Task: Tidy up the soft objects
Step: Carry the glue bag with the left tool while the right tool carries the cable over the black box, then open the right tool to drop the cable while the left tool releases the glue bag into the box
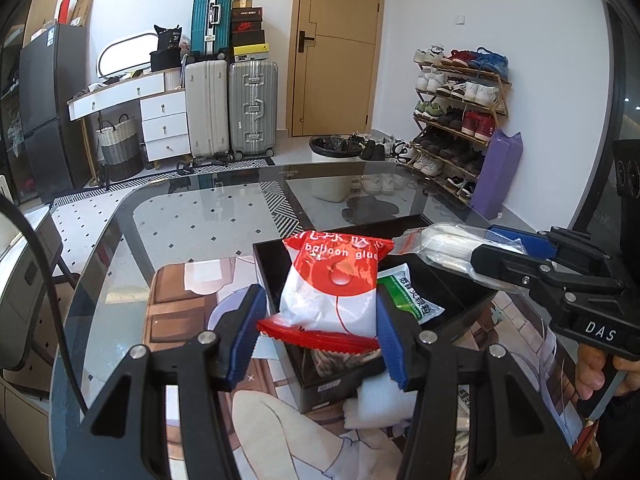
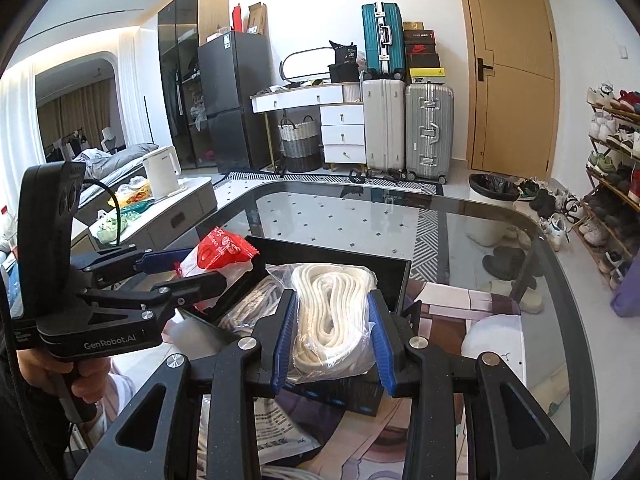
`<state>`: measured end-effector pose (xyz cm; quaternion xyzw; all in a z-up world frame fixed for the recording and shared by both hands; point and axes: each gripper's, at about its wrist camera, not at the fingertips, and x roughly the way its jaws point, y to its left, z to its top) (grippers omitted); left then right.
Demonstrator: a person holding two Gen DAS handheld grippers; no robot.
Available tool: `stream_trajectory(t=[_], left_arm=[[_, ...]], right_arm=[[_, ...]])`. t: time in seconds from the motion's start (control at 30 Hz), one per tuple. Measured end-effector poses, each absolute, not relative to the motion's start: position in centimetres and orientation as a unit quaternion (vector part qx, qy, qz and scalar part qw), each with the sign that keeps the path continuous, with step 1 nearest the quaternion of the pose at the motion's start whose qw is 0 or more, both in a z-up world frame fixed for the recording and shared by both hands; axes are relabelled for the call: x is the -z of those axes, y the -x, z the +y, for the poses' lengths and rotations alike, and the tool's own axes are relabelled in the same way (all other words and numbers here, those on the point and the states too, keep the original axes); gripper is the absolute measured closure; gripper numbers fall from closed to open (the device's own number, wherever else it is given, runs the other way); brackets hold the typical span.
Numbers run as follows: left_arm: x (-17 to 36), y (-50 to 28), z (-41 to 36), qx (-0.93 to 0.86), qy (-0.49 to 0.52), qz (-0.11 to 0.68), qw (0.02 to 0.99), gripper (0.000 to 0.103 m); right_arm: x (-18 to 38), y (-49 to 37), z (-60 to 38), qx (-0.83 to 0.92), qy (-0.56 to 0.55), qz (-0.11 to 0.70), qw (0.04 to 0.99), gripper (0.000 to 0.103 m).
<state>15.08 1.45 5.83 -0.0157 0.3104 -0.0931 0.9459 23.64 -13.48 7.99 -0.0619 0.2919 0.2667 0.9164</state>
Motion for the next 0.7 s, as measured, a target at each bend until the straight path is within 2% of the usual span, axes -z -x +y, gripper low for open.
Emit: stream_trajectory(t=[0.63, 0.7], left_arm=[[-5.0, -17.7, 0.2, 0.090, -0.003, 0.327, 0.941, 0.050], [-5.0, -17.5, 0.3, 0.090, -0.002, 0.326, 0.941, 0.049]], right_arm=[[-6.3, -27.0, -12.2, -0.254, 0.078, 0.307, 0.914, 0.068], [-6.2, -27.4, -12.1, -0.255, 0.076, 0.314, 0.912, 0.065]])
